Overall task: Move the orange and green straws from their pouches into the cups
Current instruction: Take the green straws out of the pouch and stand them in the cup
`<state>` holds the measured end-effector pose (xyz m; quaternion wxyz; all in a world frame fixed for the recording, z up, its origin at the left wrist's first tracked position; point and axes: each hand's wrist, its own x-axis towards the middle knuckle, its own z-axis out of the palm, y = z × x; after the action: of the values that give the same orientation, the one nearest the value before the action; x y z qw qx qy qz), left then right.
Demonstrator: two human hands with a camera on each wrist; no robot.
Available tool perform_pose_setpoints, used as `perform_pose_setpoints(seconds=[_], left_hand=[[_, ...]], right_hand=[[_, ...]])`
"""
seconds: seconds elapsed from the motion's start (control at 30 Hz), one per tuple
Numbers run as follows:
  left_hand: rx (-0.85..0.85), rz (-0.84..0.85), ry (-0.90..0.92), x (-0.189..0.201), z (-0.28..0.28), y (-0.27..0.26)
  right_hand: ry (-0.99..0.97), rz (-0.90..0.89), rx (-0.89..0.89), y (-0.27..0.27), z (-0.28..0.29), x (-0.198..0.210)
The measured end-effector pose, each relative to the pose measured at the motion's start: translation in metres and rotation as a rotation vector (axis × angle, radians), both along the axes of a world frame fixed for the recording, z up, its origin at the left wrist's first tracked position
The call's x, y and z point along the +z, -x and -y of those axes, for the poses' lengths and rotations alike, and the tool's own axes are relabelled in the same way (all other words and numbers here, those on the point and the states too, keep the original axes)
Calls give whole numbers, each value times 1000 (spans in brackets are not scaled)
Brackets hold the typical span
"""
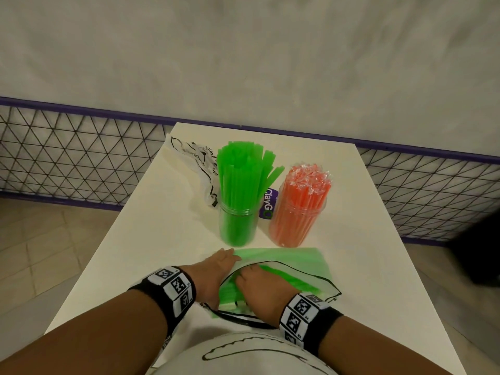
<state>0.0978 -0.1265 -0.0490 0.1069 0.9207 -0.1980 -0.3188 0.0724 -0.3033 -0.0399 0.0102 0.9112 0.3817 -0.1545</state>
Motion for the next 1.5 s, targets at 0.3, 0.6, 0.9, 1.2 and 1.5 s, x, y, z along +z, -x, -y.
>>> perform_pose_setpoints(seconds=[0.3, 0.6, 0.9, 1.2, 1.5], left_hand=[[41, -47, 46, -4, -5, -2], [472, -216, 377, 7, -25, -4], [717, 324, 1011, 87, 12, -47], [767, 421, 1029, 101, 14, -81], [742, 390, 1119, 95, 12, -79]], right_hand=[[-66, 17, -102, 3, 11, 6], [-639, -94, -341, -11, 22, 82], [-1551, -147, -636, -40, 25, 198], [-1737, 6, -514, -66, -4, 217], [-1254, 249, -549, -95, -21, 154]])
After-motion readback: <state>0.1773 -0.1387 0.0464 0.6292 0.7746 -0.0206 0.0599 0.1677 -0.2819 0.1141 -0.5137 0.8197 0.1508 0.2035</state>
